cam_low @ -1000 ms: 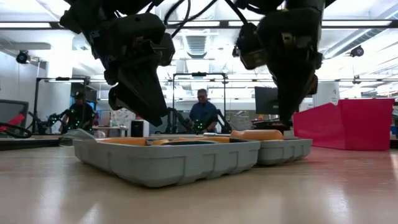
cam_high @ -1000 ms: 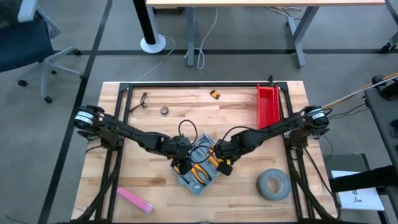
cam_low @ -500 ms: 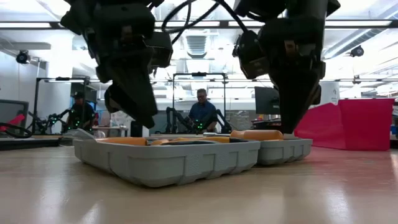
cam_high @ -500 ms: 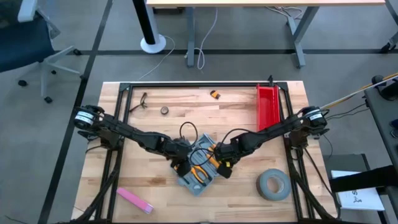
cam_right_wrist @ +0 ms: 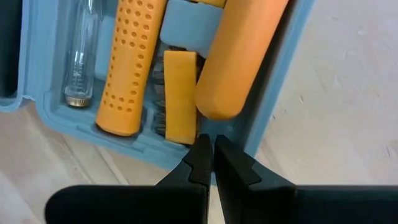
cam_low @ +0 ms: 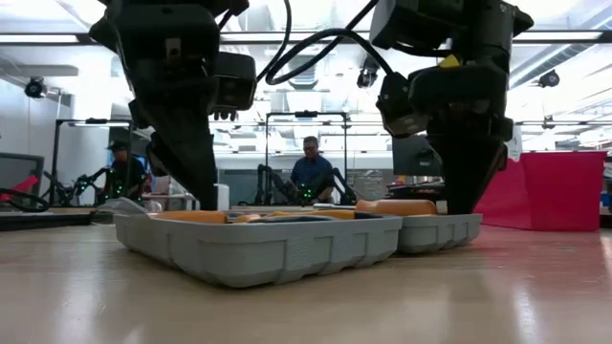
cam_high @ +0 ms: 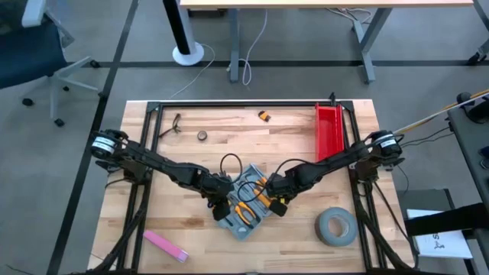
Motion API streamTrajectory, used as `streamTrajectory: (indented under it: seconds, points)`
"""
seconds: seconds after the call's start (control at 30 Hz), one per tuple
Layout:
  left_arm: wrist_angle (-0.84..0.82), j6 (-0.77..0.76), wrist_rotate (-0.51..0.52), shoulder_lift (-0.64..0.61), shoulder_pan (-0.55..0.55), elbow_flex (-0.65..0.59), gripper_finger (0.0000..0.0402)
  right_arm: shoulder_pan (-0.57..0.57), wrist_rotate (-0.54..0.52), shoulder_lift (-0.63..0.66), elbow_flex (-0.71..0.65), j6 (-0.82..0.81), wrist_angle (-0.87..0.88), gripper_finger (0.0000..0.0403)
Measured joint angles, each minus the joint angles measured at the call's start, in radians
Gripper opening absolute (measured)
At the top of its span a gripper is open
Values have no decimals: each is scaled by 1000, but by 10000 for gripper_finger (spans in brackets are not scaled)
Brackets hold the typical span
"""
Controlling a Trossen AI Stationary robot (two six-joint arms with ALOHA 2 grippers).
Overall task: Prefit tool cases
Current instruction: Adjust the bottom yellow screwdriver bit set in the gray pre-fit tool case
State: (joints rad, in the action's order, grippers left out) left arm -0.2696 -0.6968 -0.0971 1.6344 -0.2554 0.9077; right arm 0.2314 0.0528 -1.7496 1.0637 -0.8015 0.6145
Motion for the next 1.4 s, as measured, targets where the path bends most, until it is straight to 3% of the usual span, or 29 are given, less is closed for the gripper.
streamTrajectory:
  seconds: [0.2, 0.63, 0.87, 1.17, 1.4]
  points:
    - [8, -17, -52, 0, 0, 0, 174, 0, 4, -7, -1, 13, 0, 0]
    - [9, -28, -40, 0, -1, 0, 181, 0, 29, -46, 0, 3, -4, 0]
    - [17, -19, 28, 0, -1, 0, 170, 0, 156, -59, -1, 78, -115, 0]
    - [18, -14, 26, 0, -1, 0, 162, -11, 105, -60, 1, 36, -42, 0]
    - [29, -11, -102, 0, -5, 2, 173, -23, 82, -60, 0, 51, -15, 0]
